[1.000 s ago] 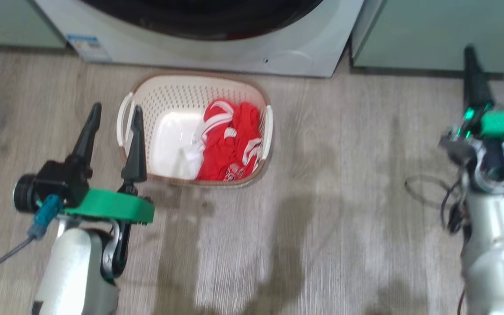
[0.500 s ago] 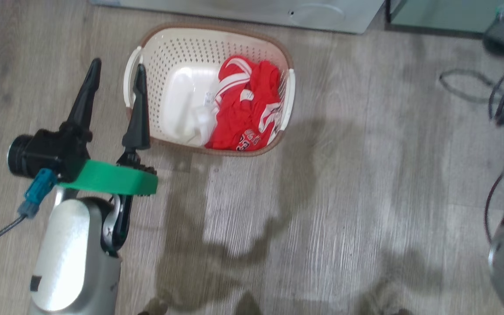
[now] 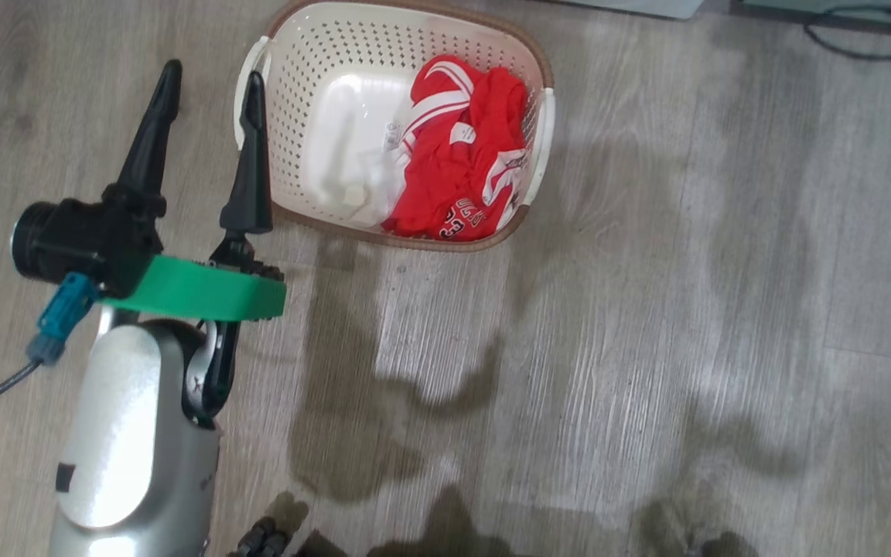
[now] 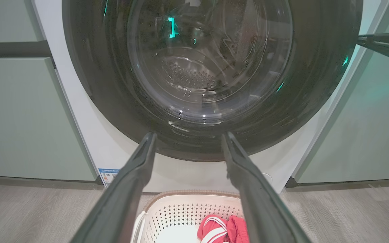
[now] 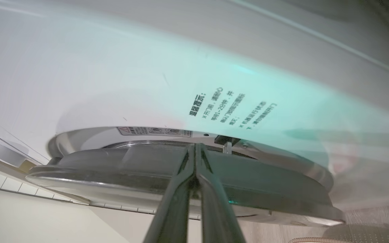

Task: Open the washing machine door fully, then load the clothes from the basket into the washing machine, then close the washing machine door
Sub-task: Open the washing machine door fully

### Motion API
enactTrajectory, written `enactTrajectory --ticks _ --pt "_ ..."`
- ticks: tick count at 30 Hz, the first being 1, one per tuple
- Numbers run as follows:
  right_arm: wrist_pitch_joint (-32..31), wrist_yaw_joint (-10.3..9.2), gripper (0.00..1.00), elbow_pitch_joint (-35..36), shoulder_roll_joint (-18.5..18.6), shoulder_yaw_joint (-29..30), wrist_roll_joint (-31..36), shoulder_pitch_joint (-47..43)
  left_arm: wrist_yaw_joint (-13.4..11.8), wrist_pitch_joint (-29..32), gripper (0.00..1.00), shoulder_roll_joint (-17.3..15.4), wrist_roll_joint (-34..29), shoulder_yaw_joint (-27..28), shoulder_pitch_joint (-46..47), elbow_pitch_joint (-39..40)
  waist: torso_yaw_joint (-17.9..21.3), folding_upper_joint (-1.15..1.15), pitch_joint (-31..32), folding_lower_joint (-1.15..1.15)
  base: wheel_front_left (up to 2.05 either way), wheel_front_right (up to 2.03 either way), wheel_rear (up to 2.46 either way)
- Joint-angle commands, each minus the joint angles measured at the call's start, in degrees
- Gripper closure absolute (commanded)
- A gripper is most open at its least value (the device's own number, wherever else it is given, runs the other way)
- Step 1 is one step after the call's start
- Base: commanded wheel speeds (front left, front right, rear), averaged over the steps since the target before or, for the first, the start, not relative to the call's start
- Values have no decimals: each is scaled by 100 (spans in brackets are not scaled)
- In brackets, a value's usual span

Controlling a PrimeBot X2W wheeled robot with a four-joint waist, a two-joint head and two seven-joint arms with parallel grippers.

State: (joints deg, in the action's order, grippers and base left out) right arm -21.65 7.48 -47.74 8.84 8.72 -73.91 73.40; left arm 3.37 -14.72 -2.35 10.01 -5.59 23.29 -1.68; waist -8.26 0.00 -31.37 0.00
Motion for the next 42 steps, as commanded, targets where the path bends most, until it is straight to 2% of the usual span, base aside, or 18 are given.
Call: enactTrajectory --ticks 1,13,22,32,42 --pt "-42 1 100 139 -105 -64 72 284 22 -28 0 -81 -25 165 112 220 -30 0 -36 0 0 0 0" --pt "-209 1 100 -582 -172 -14 564 1195 10 -28 0 -57 -5 113 224 239 -169 0 -261 0 0 0 0" --pt "-653 1 100 -683 -180 14 663 1204 -25 -28 0 -54 48 84 242 198 -170 0 -220 0 0 0 0" --pt "-1379 1 100 -259 -301 39 543 586 -2 -28 0 -54 -15 121 106 118 -56 0 33 0 0 0 0" --pt "-2098 1 100 719 -449 98 382 -626 -41 -28 0 -54 33 144 -161 54 -107 0 484 0 0 0 0"
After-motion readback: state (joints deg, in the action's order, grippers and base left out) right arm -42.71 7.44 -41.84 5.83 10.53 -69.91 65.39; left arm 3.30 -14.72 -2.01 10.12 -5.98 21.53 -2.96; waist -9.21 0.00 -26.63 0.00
